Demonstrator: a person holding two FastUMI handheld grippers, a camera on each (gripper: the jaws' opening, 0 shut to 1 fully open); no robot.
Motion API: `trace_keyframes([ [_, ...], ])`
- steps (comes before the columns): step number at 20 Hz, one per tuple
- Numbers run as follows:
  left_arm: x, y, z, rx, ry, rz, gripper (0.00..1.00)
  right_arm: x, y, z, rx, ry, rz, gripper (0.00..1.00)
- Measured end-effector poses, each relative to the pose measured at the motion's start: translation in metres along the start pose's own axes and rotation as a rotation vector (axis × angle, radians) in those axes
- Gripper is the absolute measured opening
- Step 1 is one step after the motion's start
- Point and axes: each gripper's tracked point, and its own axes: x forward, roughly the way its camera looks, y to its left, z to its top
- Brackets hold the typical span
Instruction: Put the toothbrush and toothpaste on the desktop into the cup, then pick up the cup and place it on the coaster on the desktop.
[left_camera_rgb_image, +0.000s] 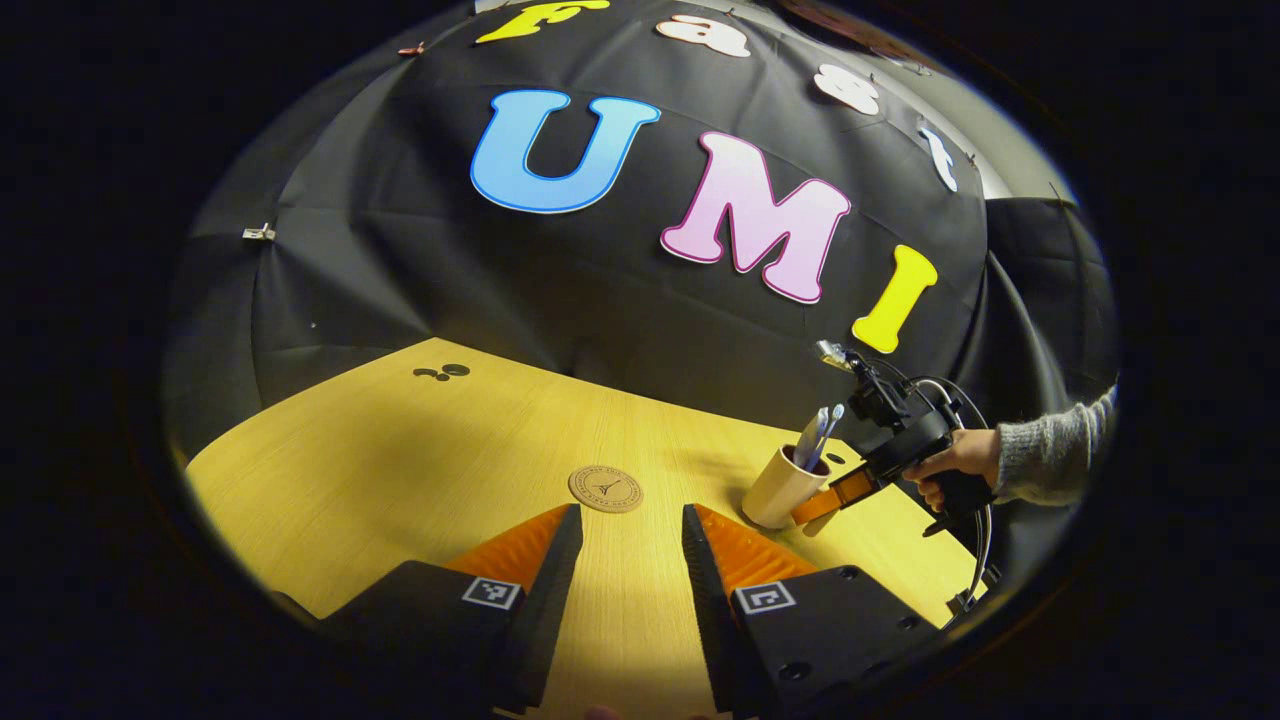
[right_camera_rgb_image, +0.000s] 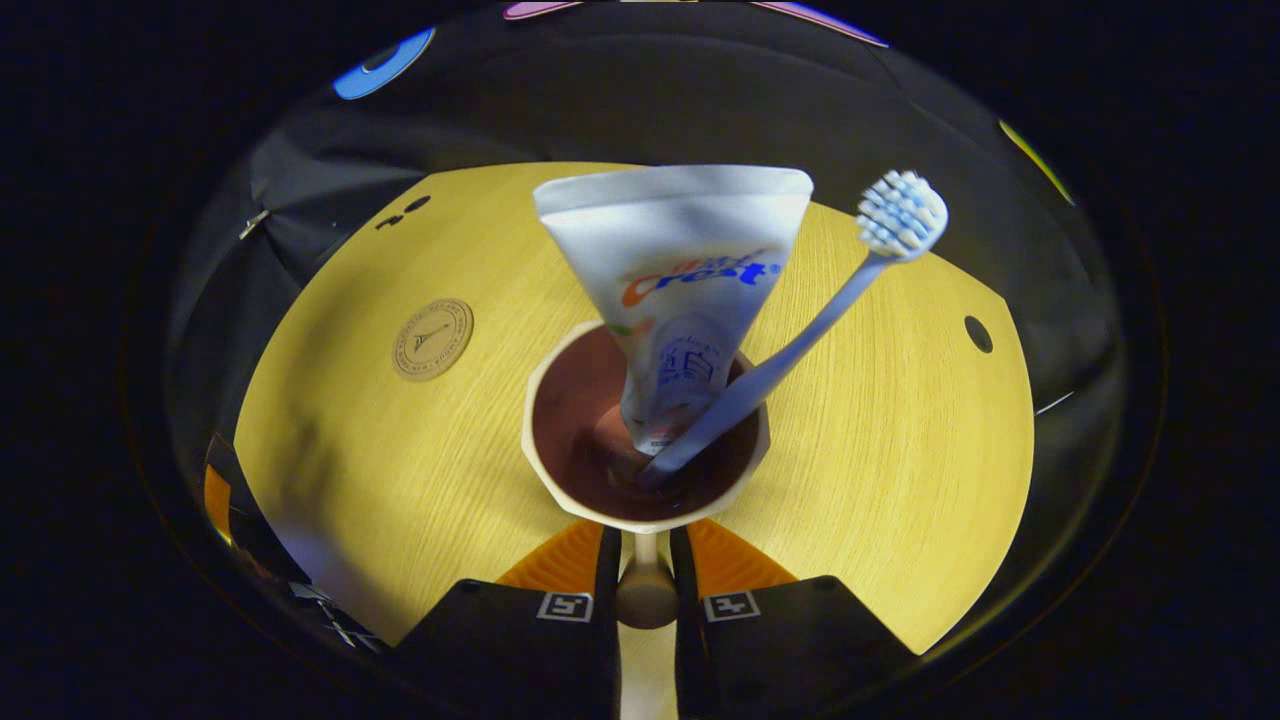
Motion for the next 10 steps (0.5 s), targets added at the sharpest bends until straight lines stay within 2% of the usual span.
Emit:
trace_keyframes([
  [3, -0.002, 0.005, 0.002, 0.001, 0.0, 0.002, 0.63, -0.005, 0.021, 0.015, -0.011, -0.019, 0.03, 0.25],
  [10, -0.02, 0.029, 0.006, -0.01, -0.007, 0.037, 0.63, 0.015, 0.1, 0.048, -0.064, -0.03, 0.115, 0.25],
])
